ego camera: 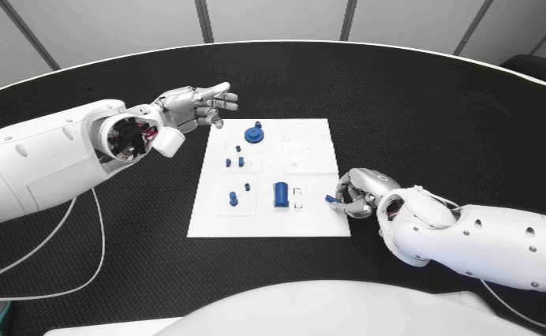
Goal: Assemble the parts on the task board
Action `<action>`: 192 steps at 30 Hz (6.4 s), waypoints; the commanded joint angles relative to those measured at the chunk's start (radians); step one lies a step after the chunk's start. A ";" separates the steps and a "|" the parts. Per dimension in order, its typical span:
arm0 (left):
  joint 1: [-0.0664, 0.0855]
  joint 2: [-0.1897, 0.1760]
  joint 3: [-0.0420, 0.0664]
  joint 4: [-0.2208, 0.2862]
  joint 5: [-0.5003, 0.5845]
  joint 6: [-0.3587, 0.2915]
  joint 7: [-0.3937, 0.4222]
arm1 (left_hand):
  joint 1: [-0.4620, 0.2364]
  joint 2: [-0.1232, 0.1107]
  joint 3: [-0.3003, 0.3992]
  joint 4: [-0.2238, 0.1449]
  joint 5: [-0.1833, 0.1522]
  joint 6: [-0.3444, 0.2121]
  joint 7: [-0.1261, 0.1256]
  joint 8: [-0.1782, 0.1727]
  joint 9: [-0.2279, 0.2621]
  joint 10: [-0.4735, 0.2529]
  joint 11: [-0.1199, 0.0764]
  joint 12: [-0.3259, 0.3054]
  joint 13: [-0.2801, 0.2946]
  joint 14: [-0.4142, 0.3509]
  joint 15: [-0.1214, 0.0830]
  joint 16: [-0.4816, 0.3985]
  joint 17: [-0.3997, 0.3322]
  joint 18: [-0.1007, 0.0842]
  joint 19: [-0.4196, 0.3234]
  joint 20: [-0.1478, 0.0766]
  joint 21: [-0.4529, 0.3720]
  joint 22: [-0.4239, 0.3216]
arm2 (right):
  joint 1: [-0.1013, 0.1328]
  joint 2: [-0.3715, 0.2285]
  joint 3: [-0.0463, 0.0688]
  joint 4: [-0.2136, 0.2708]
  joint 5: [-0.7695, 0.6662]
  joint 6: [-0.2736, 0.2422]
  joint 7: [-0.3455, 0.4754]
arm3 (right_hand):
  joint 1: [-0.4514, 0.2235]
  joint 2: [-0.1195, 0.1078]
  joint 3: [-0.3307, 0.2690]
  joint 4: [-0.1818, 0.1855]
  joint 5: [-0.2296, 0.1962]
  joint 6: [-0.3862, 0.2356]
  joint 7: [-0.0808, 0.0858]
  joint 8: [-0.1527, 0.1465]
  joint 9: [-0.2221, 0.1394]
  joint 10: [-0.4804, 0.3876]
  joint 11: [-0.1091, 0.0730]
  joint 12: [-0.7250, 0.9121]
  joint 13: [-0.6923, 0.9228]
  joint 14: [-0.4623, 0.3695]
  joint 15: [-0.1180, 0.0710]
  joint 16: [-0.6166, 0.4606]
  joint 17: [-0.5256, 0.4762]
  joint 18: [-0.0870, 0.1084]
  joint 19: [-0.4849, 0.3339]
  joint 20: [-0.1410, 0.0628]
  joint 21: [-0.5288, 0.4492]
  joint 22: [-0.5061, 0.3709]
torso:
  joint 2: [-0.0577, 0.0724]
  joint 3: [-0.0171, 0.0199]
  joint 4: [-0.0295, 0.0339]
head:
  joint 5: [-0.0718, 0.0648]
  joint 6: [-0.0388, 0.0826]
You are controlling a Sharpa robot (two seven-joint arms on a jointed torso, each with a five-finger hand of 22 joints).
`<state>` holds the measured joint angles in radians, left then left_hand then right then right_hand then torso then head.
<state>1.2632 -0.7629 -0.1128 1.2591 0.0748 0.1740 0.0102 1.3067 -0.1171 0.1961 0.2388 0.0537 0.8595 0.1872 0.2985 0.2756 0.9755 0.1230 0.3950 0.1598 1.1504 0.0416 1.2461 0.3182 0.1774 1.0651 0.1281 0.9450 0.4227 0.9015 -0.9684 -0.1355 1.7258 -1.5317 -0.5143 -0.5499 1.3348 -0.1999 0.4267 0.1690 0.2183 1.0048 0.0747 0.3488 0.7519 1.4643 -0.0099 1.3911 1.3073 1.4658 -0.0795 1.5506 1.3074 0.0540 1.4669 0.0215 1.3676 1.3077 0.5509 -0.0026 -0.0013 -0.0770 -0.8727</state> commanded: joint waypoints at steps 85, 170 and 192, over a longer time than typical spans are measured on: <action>0.000 0.027 0.000 -0.015 0.000 0.009 -0.011 | 0.010 0.010 -0.011 0.002 -0.004 -0.006 0.000 0.007 0.000 -0.008 -0.003 0.005 0.002 -0.009 0.002 -0.002 -0.002 0.007 -0.003 0.004 -0.006 -0.002 | 0.012 0.158 0.024 -0.025 0.247 -0.065 0.011 | -0.296 0.024 0.099 -0.019 0.042 0.031 -0.029 0.062 -0.037 0.027 -0.018 -0.001 0.150 0.098 -0.012 0.002 0.230 -0.014 0.073 -0.009 0.001 0.188 | 0.005 -0.0006 0.0023 | 0.002 0.000; 0.000 0.026 0.000 -0.017 0.000 0.011 -0.013 | 0.010 0.010 -0.011 0.002 -0.004 -0.006 0.000 0.007 0.000 -0.008 -0.003 0.005 0.002 -0.009 0.002 -0.002 -0.002 0.007 -0.003 0.004 -0.006 -0.002 | 0.011 0.138 0.022 -0.028 0.247 -0.013 0.054 | -0.232 0.022 0.050 -0.037 -0.033 0.020 -0.042 0.103 -0.002 0.039 -0.029 0.020 0.167 0.100 -0.022 0.006 0.239 -0.017 0.076 -0.020 0.009 0.196 | 0.004 0.0008 0.0020 | 0.009 0.000; 0.000 0.028 0.000 -0.018 0.000 0.012 -0.011 | 0.018 0.013 -0.022 0.010 -0.004 -0.008 0.000 0.008 0.000 -0.011 -0.003 0.008 0.002 -0.011 0.002 -0.003 -0.003 0.007 -0.003 0.004 -0.009 -0.003 | 0.011 0.118 0.022 -0.009 0.262 -0.049 0.130 | -0.236 0.020 0.044 -0.032 -0.055 0.018 -0.039 0.102 -0.005 0.037 -0.028 0.015 0.165 0.099 -0.022 0.004 0.235 -0.016 0.075 -0.020 0.000 0.194 | 0.000 -0.0003 -0.0005 | 0.008 0.000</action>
<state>1.2632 -0.7350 -0.1129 1.2412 0.0748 0.1859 -0.0009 1.3197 -0.1041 0.1794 0.2499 0.0537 0.8595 0.1872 0.3033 0.2756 0.9719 0.1195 0.4017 0.1601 1.1469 0.0451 1.2461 0.3159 0.1774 1.0651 0.1281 0.9379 0.4202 0.9125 -0.8437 -0.1131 1.7111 -1.2785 -0.5563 -0.4445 1.1068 -0.1757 0.4731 0.1356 0.1663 1.0271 0.0373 0.4484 0.7483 1.4668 -0.0340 1.4095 1.3075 1.4684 -0.0964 1.5563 1.3076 0.0541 1.4668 0.0070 1.3702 1.3073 0.5527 -0.0020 -0.0012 -0.0685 -0.8727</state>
